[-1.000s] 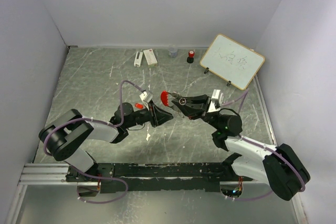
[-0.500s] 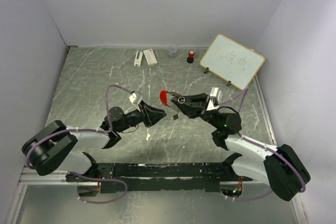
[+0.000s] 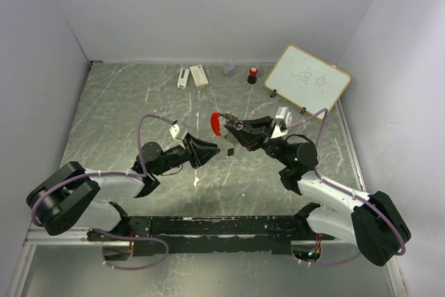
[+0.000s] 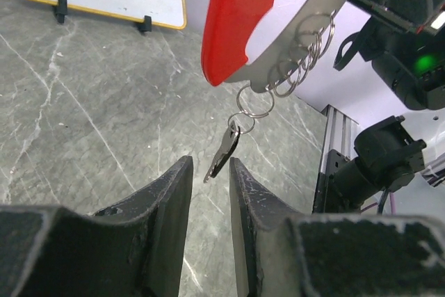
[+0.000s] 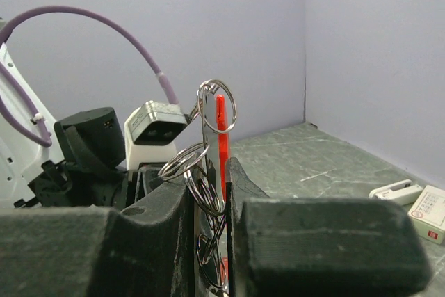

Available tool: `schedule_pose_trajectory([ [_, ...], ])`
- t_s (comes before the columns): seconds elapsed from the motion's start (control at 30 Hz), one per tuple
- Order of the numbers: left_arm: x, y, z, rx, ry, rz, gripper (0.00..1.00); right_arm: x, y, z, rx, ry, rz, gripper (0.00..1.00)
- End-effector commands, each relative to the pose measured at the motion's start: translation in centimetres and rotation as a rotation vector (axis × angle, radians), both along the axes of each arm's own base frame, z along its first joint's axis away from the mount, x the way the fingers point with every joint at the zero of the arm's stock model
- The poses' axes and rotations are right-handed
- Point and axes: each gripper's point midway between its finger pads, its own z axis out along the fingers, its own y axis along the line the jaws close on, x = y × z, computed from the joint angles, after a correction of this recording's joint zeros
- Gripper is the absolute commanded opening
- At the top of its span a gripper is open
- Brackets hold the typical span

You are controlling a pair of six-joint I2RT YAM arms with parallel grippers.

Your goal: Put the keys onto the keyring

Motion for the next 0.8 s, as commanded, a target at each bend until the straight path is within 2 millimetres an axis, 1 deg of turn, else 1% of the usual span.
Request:
schedule_pose_trajectory([
  [0.0,0.3,-0.3,1.4,-0.029,-0.081,0.006,0.39,1.0,0.0,1.5,0.029,0.026,-0.028,0.0],
  [0.2,0.9,-0.9,1.7,-0.033,-0.125,0.05,0.4,1.8,0.1,1.9,0.039,0.071,-0.041,0.0],
  [0.37,0.6,-1.2,1.9,-0.073,-0.144,0.055,0.42,2.2,0.1,2.3,0.044,0.096,-0.053,0.0],
  [0.63,0.1,-2.0,2.8,-0.092,-0.205,0.076,0.42,2.9,0.0,2.1,0.05,0.143,-0.073,0.0],
  [0.77,0.4,-1.9,3.3,-0.08,-0.257,0.114,0.42,3.1,0.1,2.0,0.051,0.165,-0.072,0.0],
])
